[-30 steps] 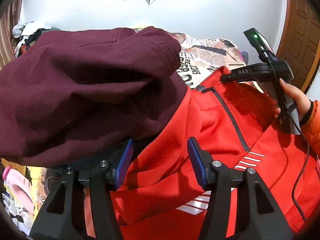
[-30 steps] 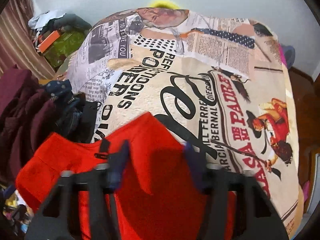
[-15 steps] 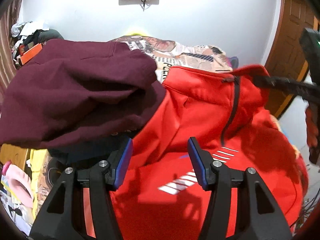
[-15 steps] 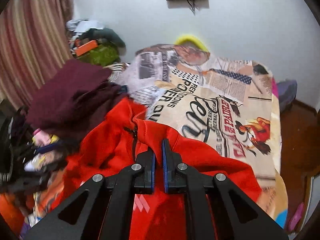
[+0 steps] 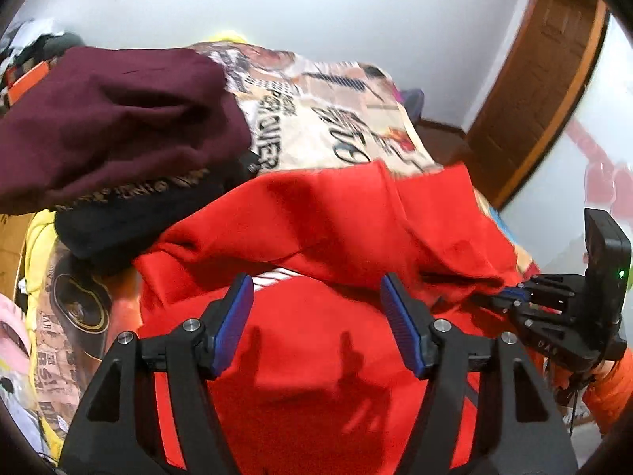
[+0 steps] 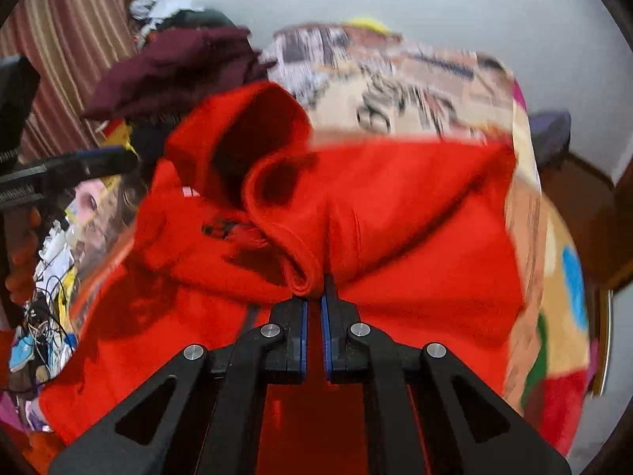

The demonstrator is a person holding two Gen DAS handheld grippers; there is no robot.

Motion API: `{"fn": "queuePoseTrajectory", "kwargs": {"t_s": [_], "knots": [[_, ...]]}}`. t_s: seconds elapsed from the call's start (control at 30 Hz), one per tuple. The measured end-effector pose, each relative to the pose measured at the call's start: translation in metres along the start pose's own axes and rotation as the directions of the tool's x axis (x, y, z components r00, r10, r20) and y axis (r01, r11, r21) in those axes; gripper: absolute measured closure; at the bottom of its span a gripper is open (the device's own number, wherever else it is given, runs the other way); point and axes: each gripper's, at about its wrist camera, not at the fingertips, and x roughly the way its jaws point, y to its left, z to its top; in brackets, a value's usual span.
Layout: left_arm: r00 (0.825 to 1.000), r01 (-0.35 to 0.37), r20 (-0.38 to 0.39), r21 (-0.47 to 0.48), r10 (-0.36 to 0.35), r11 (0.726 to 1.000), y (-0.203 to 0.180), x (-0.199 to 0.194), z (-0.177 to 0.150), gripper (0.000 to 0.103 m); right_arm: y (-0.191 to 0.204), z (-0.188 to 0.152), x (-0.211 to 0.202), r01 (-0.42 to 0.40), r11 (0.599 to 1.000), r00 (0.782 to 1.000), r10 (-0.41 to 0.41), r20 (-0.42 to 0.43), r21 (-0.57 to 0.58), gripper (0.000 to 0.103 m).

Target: Fold large clothes

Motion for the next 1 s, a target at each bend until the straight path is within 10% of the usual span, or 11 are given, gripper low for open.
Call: {"fn": "queuePoseTrajectory", "kwargs": {"t_s": [0.33, 0.5, 0.73, 0.9, 1.0], "knots": [[0.982, -0.165, -0.081, 0.091, 0.172, 0.982, -0.019, 0.057, -0.021, 0.038, -0.009, -0.014, -0.018, 0.029, 0.996, 0.999, -0.031, 0.021, 0.089, 0.096], [0.975, -0.204, -0.086, 0.001, 0.203, 0.979, 0.003, 0.068, -0.025, 0.04, 0.001, -0.013, -0.025, 0.008, 0.998, 0.999, -0.012, 0.05, 0.068, 0.04], [0.97, -0.225, -0.099, -0.043, 0.22, 0.973, 0.025, 0.076, -0.03, 0.086, 0.019, 0.005, -0.002, 0.058, 0.998, 0.995, -0.058, 0.081, 0.001, 0.04], [0.986, -0.163, -0.036, -0.071, 0.161, 0.984, 0.026, 0.047, -0.02, 0.095, 0.008, 0.02, 0.009, 0.035, 0.997, 0.998, -0.039, 0.057, 0.07, 0.093], [0.992, -0.119, 0.034, -0.05, 0.121, 0.992, 0.017, 0.013, -0.011, 0.095, 0.008, 0.026, -0.013, 0.018, 0.997, 0.993, -0.027, 0.114, 0.079, 0.095]]}}
